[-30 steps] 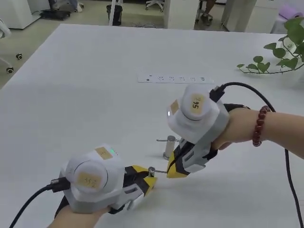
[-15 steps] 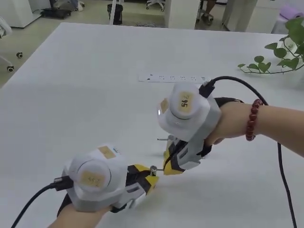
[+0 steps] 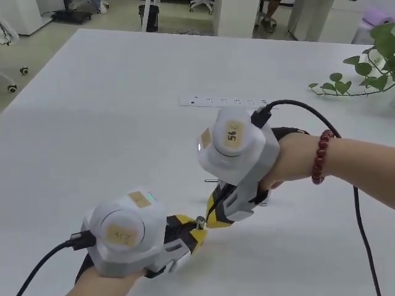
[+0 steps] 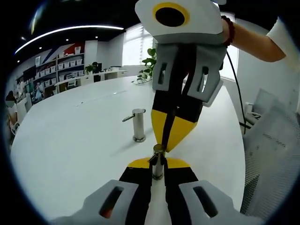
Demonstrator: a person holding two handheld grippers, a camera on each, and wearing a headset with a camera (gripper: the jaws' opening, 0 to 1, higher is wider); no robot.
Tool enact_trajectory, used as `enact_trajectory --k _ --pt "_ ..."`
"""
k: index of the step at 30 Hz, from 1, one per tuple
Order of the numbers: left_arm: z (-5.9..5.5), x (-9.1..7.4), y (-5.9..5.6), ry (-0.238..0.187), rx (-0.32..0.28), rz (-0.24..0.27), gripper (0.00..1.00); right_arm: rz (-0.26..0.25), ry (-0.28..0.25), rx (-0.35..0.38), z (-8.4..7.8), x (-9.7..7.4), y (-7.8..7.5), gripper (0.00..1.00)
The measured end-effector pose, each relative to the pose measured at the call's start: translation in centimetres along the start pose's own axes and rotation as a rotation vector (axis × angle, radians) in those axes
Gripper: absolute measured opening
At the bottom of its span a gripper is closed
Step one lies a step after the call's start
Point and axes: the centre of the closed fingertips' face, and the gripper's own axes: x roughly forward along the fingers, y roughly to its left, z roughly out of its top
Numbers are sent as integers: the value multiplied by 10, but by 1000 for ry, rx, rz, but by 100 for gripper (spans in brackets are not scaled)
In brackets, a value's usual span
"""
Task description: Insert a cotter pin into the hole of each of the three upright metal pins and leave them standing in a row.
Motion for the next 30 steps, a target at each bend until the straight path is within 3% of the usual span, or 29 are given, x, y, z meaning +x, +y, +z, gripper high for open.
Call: enact_trajectory --k 4,11,18,30 --pt "0 0 0 -1 -5 2 7 -4 -36 9 3 -1 0 8" --pt "0 1 -1 -2 -6 4 8 -11 -32 23 -2 -4 0 13" --pt "-11 0 -3 39 -2 1 12 -16 -24 30 -11 -6 1 11" --pt "-11 1 0 28 -35 10 8 -19 -40 13 -9 -5 2 4"
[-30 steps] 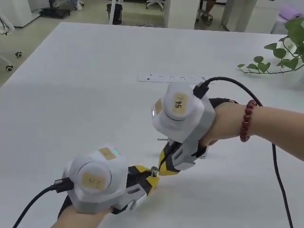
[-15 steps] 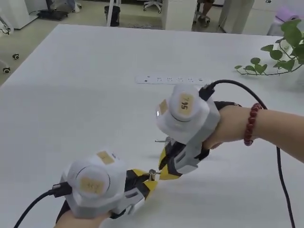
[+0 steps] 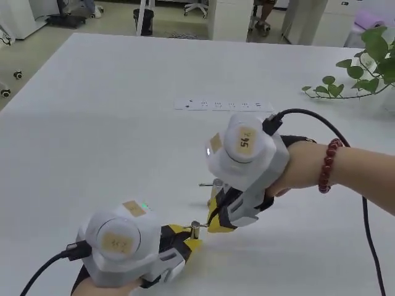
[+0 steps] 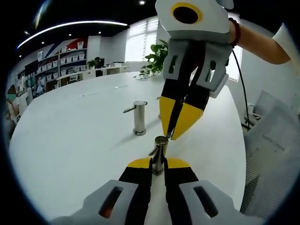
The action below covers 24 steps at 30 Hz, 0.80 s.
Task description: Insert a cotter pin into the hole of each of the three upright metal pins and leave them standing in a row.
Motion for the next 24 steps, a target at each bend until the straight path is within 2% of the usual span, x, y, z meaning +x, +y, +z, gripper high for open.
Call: enact_trajectory --k 15,20,21,24 --pt "0 1 0 -10 -24 -13 8 3 -17 22 5 3 0 4" --pt "0 1 0 -9 -28 -13 8 3 -27 52 6 3 0 5" --pt "-2 1 0 4 -39 -13 8 4 -28 53 7 3 0 6" --pt "-3 1 0 8 -35 -14 14 2 -37 64 7 3 0 11"
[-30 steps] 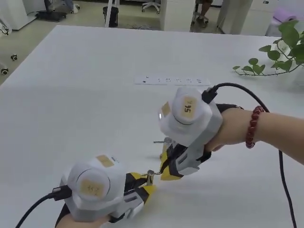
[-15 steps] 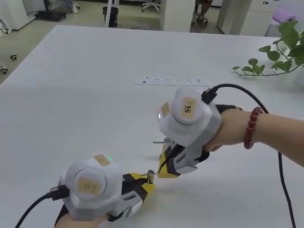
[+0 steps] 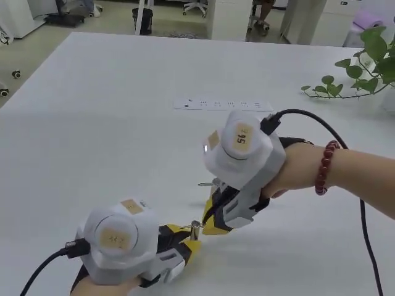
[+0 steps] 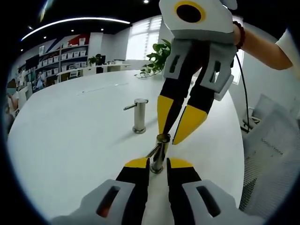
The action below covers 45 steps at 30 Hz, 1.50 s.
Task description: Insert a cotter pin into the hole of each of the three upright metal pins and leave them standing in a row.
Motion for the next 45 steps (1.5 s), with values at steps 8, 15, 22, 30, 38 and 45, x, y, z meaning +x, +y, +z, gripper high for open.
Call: enact_trajectory --k 8,15,22,30,38,45 --pt "2 -5 3 3 -16 6 29 -11 -62 30 4 -3 -1 19" --pt "7 -10 2 -15 -49 -8 47 -32 -152 89 10 -8 -2 23" --pt "12 -24 -2 -47 -19 -24 58 -48 -238 130 13 -10 0 26" --pt "27 -41 -4 -120 -23 -32 71 -64 -307 140 16 -9 3 26" --pt "30 -56 -9 -144 -22 -30 76 -65 -349 139 18 -3 3 24" --pt "34 -70 -9 -152 -10 -19 75 -62 -370 126 18 3 1 21"
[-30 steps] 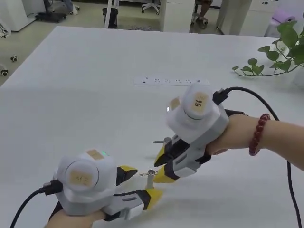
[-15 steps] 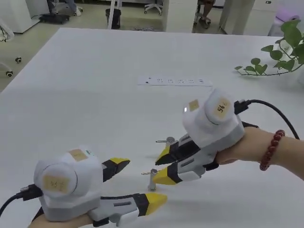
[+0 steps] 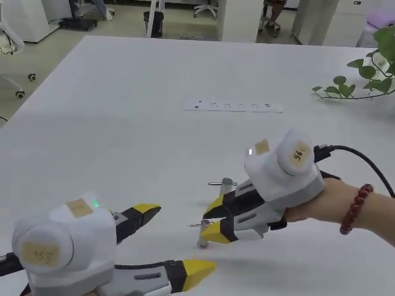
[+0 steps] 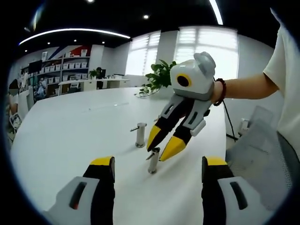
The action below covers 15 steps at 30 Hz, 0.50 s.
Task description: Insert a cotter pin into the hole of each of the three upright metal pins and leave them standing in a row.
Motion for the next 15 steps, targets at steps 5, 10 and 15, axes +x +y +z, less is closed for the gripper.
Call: enact_trajectory --k 5,10,15 --pt "8 -9 -1 -16 17 6 74 3 -9 -4 -1 3 -2 17" --pt "9 -14 1 -25 5 19 73 15 -5 -19 -2 7 0 14" --pt "8 -17 4 -28 -11 35 72 11 0 -33 -3 8 -2 12"
